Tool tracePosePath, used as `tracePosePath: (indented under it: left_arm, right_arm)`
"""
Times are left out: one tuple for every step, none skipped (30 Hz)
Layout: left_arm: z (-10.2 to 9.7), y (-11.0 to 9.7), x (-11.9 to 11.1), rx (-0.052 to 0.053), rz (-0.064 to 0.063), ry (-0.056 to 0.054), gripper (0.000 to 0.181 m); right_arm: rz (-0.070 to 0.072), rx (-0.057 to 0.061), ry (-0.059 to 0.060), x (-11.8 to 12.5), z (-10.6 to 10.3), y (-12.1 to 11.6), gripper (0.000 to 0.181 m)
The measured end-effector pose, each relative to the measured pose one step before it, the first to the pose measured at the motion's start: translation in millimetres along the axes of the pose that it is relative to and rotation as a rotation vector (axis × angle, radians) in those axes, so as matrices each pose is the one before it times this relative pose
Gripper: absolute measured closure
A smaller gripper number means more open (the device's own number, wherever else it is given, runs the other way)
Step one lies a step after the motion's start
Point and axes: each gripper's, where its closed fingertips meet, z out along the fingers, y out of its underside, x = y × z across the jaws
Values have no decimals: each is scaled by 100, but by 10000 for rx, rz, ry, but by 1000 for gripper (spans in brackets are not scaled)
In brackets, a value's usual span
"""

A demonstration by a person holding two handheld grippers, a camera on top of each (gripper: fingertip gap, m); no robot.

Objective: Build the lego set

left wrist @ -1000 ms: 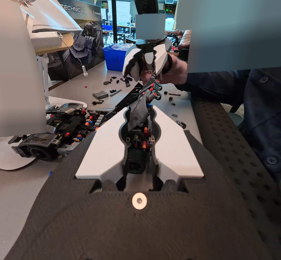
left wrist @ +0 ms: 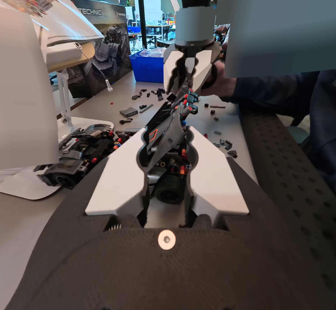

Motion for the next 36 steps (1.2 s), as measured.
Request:
tracePosePath:
  left_arm:
    - [-129, 8, 130, -55, 124, 47, 147]
    - [-65, 111, 128, -121, 169, 10, 151]
    - [-64, 22, 2, -65, 175, -106, 152]
    - [-37, -28, 34, -32, 154, -80, 154]
    - [14, 33, 104, -71, 132, -16, 156]
    - [7, 7, 61, -49, 101, -24, 157]
    - [-13, -55, 2, 5, 56, -42, 159]
    - [10, -40, 35, 19, 3, 5, 161]
    - [28, -19, 60, 20, -15, 39, 163]
    - [16, -55, 14, 56, -14, -7, 165]
    - [35, -63, -12, 50, -7, -35, 165]
    - [50, -7, 47, 10, 13, -3, 166]
    - [41, -18, 25, 11, 31, -22, 166]
    - [25, -28, -7, 5, 42, -36, 166]
    - [0, -3, 6, -14, 65, -35, 166]
    - [8, 21, 31, -34, 65, -15, 166]
    - [-9, 0, 10, -22, 46, -25, 166]
    - [-17, -10, -16, -12, 39, -35, 166]
    - [10, 23, 39, -19, 42, -4, 166]
    - [14, 28, 43, -13, 28, 6, 166]
    - [5, -5, 3, 8, 13, -15, 166]
    - [0, -9, -12, 6, 4, -13, 166]
    - [-2, 0, -5, 6, 12, -11, 166]
    - [12, 6, 16, 2, -6, 5, 166]
    - [9, -15, -8, 2, 0, -8, 166]
    - [-1, -11, -17, -12, 43, -23, 166]
    - [-11, 7, -8, -17, 39, -16, 166]
    - [-13, -3, -8, -3, -2, -3, 167]
    - [5, 4, -12, 7, -11, 1, 167]
    - [-12, -1, -20, 13, -4, -2, 167]
    - [-3, 4, 4, 6, 8, 9, 167]
    - [1, 3, 6, 5, 4, -1, 166]
    - [-2, -17, -24, 7, -8, -11, 166]
    - [9, -3, -9, -1, 17, -16, 167]
    - [-9, -22, -29, 5, 31, -40, 167]
    - [15, 4, 17, -2, 24, -4, 166]
  right_arm:
    - [-140, -15, 21, -102, -147, -123, 150]
    - [-109, -19, 5, -113, -141, -114, 150]
    - [-80, -48, -43, -172, -89, -66, 147]
    - [-95, -121, -8, -163, -54, -11, 145]
    - [-149, -126, 77, -103, -48, -102, 144]
    - [-193, -61, 105, -101, -32, -265, 144]
    - [-192, -32, 89, -154, -10, -400, 144]
    - [-155, -59, 87, -145, 14, -437, 144]
    - [-124, -91, 111, -89, 21, -440, 144]
    - [-135, -109, 120, -107, 51, -462, 145]
    - [-155, -162, 123, -133, 112, -429, 145]
    - [-135, -285, 158, -95, 217, -273, 146]
    - [-135, -396, 184, -28, 330, -116, 147]
    - [-165, -368, 38, -246, 426, -148, 146]
    - [-117, -289, -88, -399, 482, -279, 146]
    - [-45, -322, 13, -138, 533, -254, 148]
    - [-88, -370, 170, 164, 529, -168, 153]
    - [-143, -363, 150, 190, 543, -107, 155]
    - [-102, -370, 45, 152, 541, -21, 155]
    - [-20, -357, -43, 127, 536, 21, 156]
    - [27, -240, -157, 26, 434, -115, 157]
    - [69, -72, -236, -31, 249, -316, 162]
    - [144, -21, -271, 34, 109, -349, 163]
    - [202, -104, -340, 48, 77, -198, 163]
    - [179, -175, -413, 25, 86, -78, 162]
    - [93, -104, -254, 251, 36, -207, 166]
    - [50, -40, -119, 379, 20, -266, 169]
    - [87, -205, -349, 16, 132, -2, 168]
    - [115, -394, -522, -265, 220, 321, 166]
    - [98, -367, -281, 54, 205, 319, 166]
    - [55, -251, -31, 366, 164, 184, 166]
    - [-16, -172, -138, 142, 171, 115, 165]
    - [-23, -102, -292, -124, 184, 54, 164]
    - [47, -103, -201, 27, 173, 95, 164]
    - [63, -166, -152, 78, 191, 239, 164]
    - [17, -178, -243, -125, 244, 300, 166]
